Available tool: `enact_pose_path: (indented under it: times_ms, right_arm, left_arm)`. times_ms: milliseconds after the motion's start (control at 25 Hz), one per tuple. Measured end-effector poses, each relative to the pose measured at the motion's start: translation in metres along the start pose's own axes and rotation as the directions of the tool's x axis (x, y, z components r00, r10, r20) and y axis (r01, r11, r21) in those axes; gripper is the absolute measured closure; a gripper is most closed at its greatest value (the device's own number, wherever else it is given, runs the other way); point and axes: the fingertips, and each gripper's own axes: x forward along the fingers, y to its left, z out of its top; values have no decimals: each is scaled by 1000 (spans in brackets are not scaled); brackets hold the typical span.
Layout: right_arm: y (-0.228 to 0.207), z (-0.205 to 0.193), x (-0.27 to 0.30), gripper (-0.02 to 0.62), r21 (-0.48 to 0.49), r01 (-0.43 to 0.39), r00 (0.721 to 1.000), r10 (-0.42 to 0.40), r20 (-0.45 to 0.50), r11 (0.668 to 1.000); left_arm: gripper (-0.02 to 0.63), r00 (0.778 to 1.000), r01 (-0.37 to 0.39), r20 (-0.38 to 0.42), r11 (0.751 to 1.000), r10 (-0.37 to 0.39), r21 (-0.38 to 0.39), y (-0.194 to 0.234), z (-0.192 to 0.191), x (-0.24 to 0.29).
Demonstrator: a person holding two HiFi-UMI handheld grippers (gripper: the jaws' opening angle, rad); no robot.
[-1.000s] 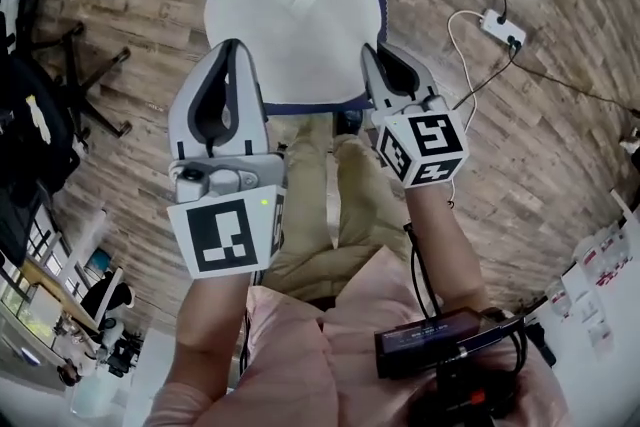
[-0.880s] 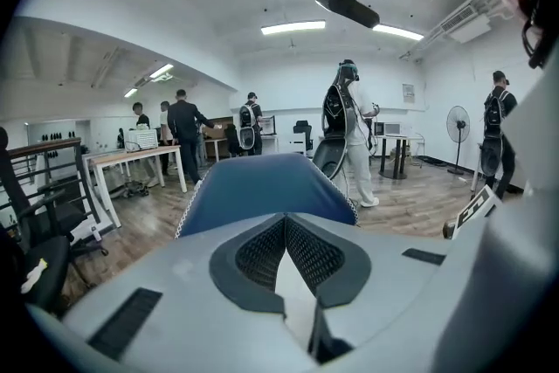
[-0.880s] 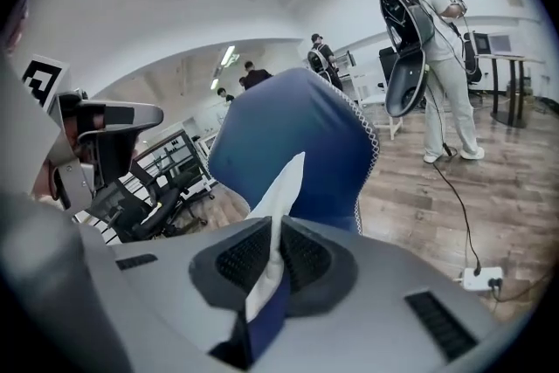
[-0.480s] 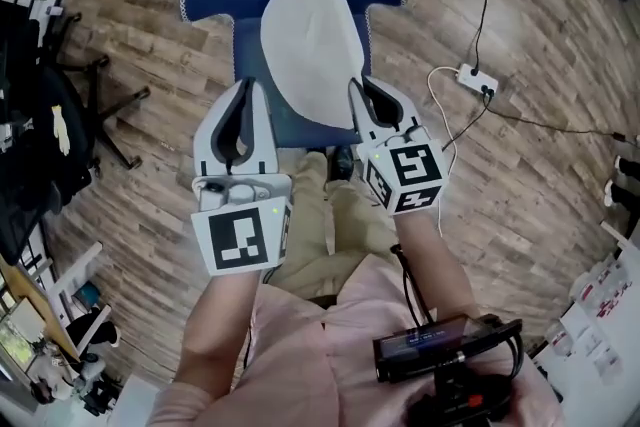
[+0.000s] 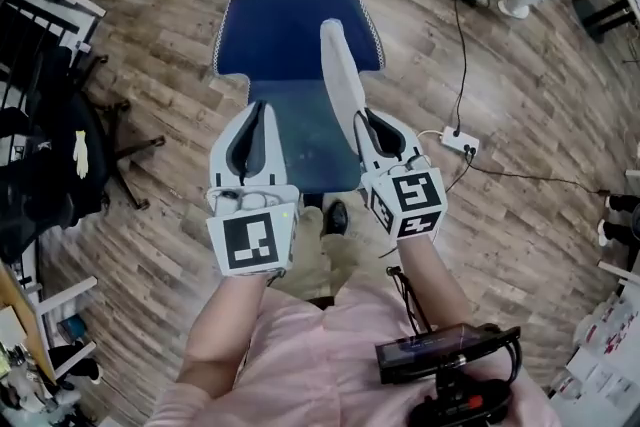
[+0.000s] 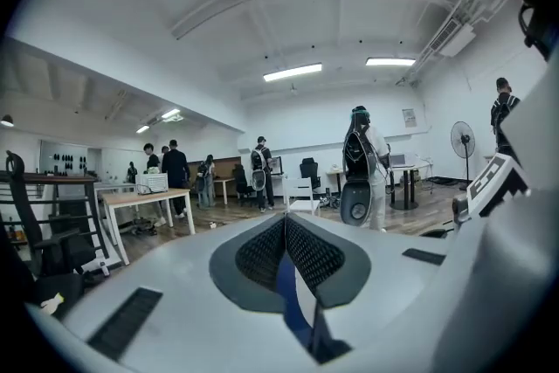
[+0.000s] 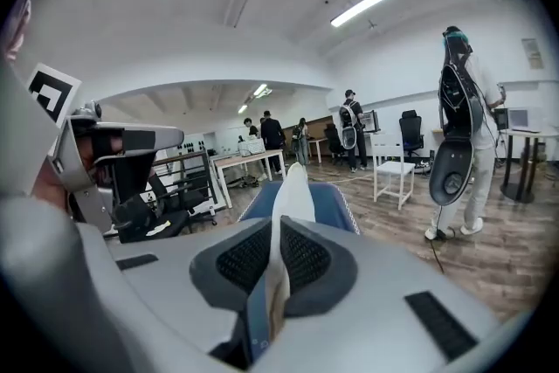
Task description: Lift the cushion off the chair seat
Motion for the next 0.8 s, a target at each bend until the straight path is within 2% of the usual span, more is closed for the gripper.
enact_pose_path:
  times_ms: [120,400,600,800]
  right_arm:
    - [7,32,-21,568,-10,1,999,-1,40,1000]
    - [20,116,-54,566,-77,3,985,10,171,997]
    - [35,158,-77,566,-151,24,968,15,250,988]
    - [44,184,-94,566,-206,49,954,15,298,977]
  left_arm:
    - [592,1000,3,30,1000,-3,1,-2,27,-13]
    - [592,986,6,166,1000,-9,18,-4,94,-28]
    - [592,973,3,230,1000,-10,31,-4,126,-40]
    - [592,963,3,269,998,-18,55,-11,149,-48]
